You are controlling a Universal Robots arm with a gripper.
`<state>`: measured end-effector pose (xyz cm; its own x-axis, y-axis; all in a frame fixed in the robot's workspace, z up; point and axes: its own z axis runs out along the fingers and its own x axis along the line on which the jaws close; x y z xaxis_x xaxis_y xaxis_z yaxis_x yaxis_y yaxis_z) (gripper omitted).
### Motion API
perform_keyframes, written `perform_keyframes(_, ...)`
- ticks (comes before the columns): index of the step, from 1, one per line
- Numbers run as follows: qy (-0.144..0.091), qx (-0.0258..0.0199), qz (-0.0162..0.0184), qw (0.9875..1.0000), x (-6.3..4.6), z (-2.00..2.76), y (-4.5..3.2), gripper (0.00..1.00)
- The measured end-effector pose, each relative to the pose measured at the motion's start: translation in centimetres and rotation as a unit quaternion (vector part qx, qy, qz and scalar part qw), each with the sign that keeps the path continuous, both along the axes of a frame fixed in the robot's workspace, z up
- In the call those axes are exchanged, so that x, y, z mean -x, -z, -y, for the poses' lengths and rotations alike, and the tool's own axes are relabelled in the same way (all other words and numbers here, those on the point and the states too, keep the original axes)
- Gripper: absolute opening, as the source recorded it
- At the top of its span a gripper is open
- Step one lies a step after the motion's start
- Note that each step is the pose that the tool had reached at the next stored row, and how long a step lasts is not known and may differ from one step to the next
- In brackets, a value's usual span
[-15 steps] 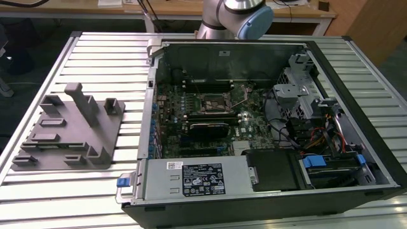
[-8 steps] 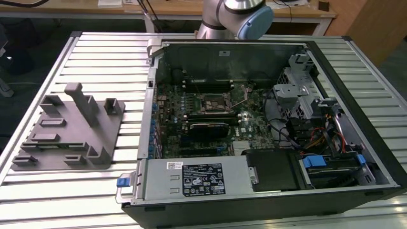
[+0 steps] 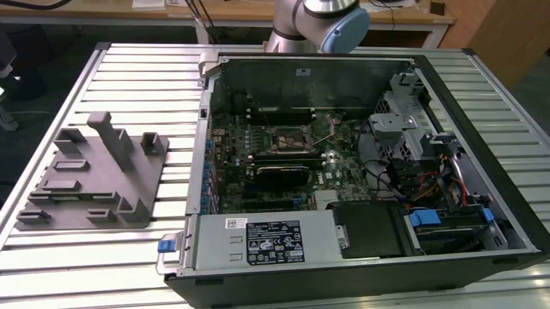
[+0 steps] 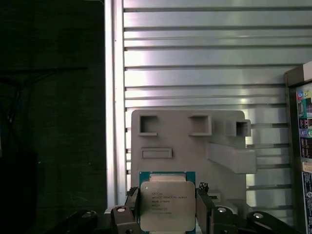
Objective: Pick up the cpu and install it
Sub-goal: 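Pick up the cpu and move it towards the insertion slot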
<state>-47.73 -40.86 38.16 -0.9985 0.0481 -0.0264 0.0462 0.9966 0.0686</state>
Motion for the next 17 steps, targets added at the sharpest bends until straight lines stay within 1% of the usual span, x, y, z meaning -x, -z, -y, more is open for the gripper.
perform_keyframes(11,0.0,0.0,0.0,1.0,-1.2,-0.03,0.0,0.54)
perform_keyframes(17,0.0,0.0,0.0,1.0,-2.1,-0.05,0.0,0.54)
